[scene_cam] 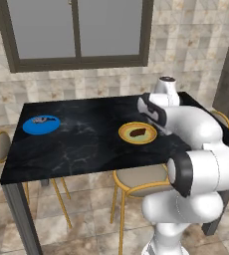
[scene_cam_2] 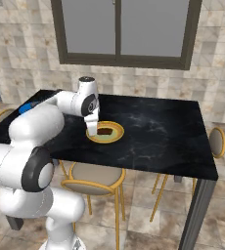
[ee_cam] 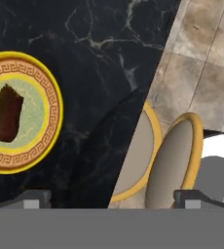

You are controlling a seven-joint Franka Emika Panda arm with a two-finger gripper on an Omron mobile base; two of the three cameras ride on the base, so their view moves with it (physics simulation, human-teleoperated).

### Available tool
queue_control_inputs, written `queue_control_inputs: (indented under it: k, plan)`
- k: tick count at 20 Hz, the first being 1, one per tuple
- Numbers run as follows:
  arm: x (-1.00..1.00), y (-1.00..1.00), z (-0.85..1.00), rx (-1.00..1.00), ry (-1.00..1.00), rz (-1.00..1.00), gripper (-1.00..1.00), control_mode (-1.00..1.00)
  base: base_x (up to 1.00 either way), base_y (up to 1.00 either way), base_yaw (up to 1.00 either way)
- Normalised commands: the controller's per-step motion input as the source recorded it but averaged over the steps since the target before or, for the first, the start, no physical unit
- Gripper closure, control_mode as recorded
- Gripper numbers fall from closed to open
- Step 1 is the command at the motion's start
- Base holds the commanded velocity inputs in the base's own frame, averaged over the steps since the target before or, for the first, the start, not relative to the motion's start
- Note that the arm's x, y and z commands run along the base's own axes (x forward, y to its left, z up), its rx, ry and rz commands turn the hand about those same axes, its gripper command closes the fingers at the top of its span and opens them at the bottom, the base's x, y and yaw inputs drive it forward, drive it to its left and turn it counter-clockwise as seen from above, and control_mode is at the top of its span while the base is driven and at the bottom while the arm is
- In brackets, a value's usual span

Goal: Transport the fish and sweet potato to the fridge. Place the fish on the rack containing meat and place the sweet potato on the rack containing the vegetable, ensuring meats and vegetables are on different racks.

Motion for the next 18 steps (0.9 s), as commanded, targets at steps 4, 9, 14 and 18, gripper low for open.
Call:
queue_control_inputs:
  k: [4,9,14,18]
  plan:
    - [0.57,0.00,-0.39,0.00,0.00,0.00,-1.00,-1.00,0.00,0.00,0.00]
    - [0.59,0.00,-0.40,0.00,0.02,0.00,-1.00,-1.00,0.00,0.00,0.00]
    - [0.56,0.00,-0.37,0.02,0.06,0.00,-1.00,-1.00,0.00,0.00,0.00]
    - [0.64,0.00,-0.29,0.01,0.03,0.00,-1.00,-1.00,0.00,0.00,0.00]
